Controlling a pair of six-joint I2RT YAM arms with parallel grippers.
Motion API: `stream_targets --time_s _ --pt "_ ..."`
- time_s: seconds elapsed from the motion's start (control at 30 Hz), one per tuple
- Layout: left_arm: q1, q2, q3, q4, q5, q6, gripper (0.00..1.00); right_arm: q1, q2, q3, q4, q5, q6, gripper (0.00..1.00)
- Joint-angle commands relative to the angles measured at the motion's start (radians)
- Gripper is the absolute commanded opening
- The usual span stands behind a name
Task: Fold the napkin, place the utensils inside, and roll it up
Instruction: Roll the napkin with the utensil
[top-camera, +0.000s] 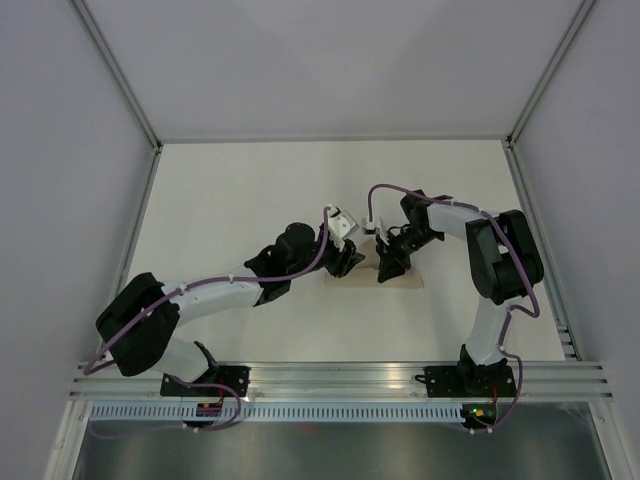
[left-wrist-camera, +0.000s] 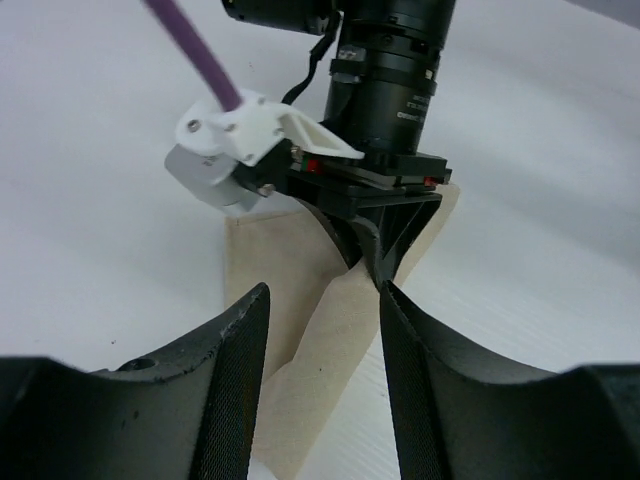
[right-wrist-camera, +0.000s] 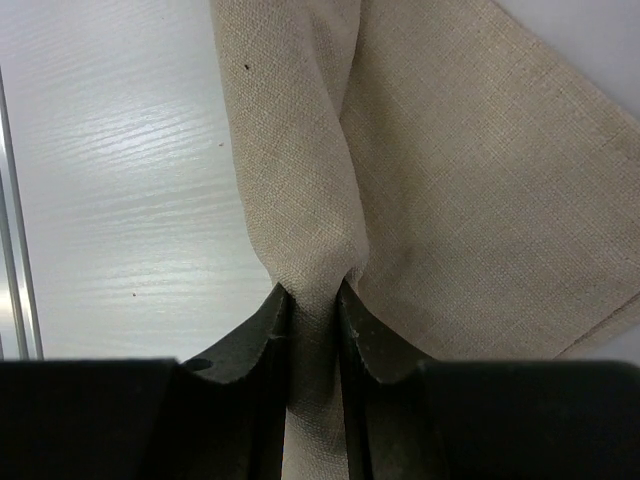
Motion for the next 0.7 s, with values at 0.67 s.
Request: stream_targets --time_s 0.67 --pt "-0.208 0.359 0.083 0.082 -0.193 0.617 0.59 -0.032 0.186 0.12 -0.136 0.026 -0.065 0.22"
